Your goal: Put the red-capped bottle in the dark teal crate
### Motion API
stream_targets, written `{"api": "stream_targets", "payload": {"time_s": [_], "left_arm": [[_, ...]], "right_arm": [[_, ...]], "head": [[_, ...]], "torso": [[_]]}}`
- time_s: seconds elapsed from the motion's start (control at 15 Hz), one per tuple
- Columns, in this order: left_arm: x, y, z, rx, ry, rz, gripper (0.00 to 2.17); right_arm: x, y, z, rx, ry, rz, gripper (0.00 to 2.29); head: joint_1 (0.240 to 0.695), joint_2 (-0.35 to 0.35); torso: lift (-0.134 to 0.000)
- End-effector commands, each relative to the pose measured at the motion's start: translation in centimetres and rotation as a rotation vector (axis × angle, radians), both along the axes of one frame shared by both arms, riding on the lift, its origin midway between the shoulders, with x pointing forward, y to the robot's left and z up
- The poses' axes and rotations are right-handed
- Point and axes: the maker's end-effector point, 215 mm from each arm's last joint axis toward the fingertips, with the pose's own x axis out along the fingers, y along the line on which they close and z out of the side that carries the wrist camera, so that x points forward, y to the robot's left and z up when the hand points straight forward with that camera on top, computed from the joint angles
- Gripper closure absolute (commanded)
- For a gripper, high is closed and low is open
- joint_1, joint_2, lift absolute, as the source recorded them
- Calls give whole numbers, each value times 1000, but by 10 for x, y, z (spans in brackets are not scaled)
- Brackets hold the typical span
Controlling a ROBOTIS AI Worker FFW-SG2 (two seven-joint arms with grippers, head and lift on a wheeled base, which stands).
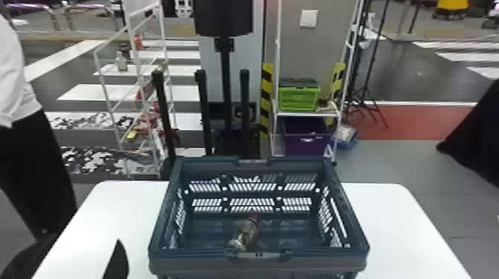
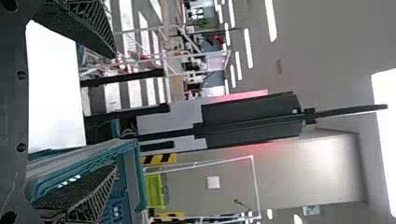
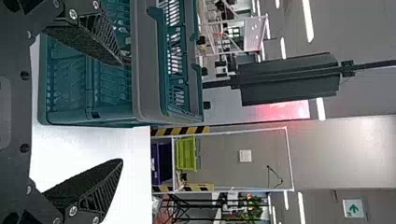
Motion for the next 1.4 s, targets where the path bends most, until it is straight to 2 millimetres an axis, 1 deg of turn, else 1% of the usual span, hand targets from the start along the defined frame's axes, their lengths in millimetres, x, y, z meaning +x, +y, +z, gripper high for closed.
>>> {"api": "stream_targets", "payload": {"time_s": [0.0, 0.07, 0.13, 0.2, 0.27, 0.33, 0.4, 0.6, 0.8, 0.87, 0.93, 1.07, 1.13, 1.33], "left_arm": [[-37, -11, -19, -35, -57, 3, 36], [-49, -18, -27, -53, -71, 8, 36], [-62, -30, -33, -62, -90, 1, 36], [-70, -34, -45, -74, -75, 6, 36], [-77, -38, -52, -90, -73, 15, 36], [-80, -43, -60, -102, -54, 12, 36], [-82, -45, -65, -107, -43, 17, 36], [-82, -49, -64, -115, -38, 14, 36], [-81, -56, -72, -107, -6, 1, 36], [-81, -56, -74, -105, -2, 1, 36], [-80, -58, -81, -101, 24, 0, 36], [-79, -59, -84, -97, 39, -2, 36], [-78, -59, -89, -92, 63, -5, 36], [-81, -59, -92, -88, 74, -11, 36]], "right_arm": [[1, 3, -3, -4, 15, 15, 151], [1, 3, -3, -1, 19, 18, 151], [0, 5, -3, -2, 19, 25, 151], [0, 5, -3, -6, 19, 28, 151], [0, 7, -3, -8, 18, 37, 151], [1, 7, -2, -9, 17, 40, 151], [1, 8, -1, -11, 14, 45, 151], [1, 11, -1, -16, 13, 57, 151], [1, 12, -3, -13, 16, 63, 151], [0, 12, -3, -14, 16, 64, 151], [0, 12, -3, -14, 13, 64, 151], [0, 11, -3, -11, 10, 57, 151], [0, 13, -2, -8, 7, 58, 151], [0, 19, -5, -4, 12, 63, 151]], "head": [[499, 0], [499, 0], [499, 0], [499, 0], [499, 0], [499, 0], [499, 0], [499, 0], [499, 0], [499, 0], [499, 0], [499, 0], [499, 0], [499, 0]], "torso": [[0], [0], [0], [0], [0], [0], [0], [0], [0], [0], [0], [0], [0], [0]]}}
